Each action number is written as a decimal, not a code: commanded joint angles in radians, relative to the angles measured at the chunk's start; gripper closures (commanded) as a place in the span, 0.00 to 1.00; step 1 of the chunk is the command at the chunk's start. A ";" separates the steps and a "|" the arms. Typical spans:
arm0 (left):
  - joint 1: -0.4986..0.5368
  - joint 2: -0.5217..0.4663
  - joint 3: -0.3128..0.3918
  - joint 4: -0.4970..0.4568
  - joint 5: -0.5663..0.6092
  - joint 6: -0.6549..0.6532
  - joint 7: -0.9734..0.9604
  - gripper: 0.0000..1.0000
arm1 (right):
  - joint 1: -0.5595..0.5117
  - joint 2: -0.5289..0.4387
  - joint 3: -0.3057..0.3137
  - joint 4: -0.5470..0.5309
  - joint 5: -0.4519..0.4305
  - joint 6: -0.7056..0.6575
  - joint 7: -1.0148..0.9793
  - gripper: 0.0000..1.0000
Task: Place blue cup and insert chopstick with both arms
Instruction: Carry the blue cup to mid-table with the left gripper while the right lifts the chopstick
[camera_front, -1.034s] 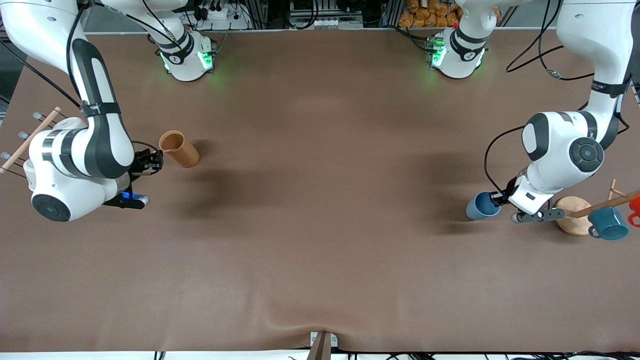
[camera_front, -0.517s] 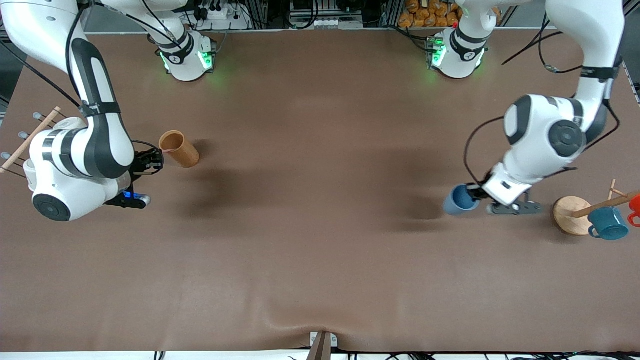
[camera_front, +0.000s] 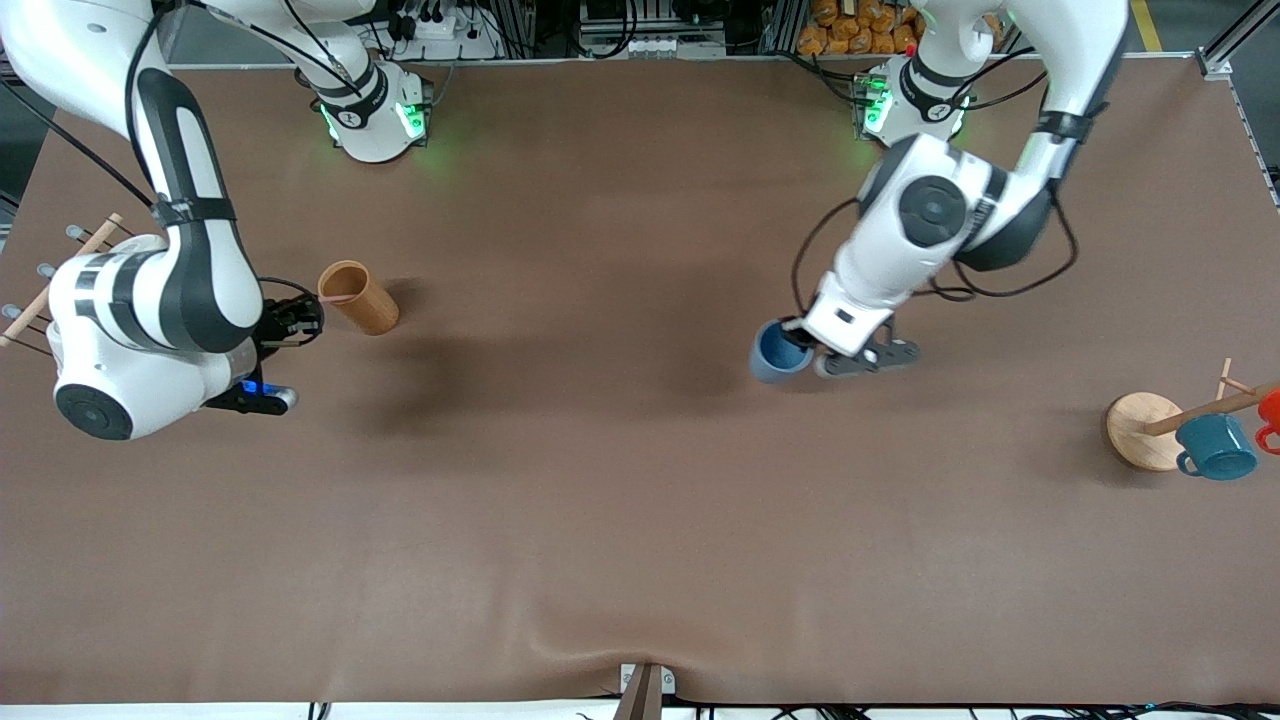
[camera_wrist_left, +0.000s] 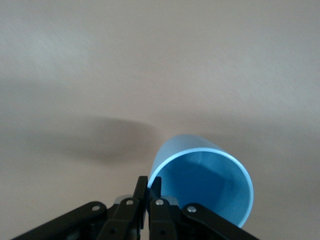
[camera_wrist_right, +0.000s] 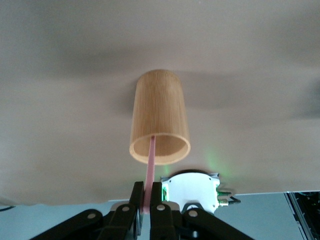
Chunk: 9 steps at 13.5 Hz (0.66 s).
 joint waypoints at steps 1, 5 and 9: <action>-0.105 0.015 0.001 0.008 0.001 0.022 -0.145 1.00 | -0.009 -0.030 -0.001 0.091 -0.001 -0.129 0.009 1.00; -0.253 0.097 0.001 0.040 0.161 0.073 -0.456 1.00 | 0.001 -0.030 -0.003 0.367 -0.004 -0.372 0.012 1.00; -0.368 0.205 0.001 0.115 0.266 0.073 -0.694 1.00 | -0.001 -0.049 0.006 0.544 0.006 -0.409 0.009 1.00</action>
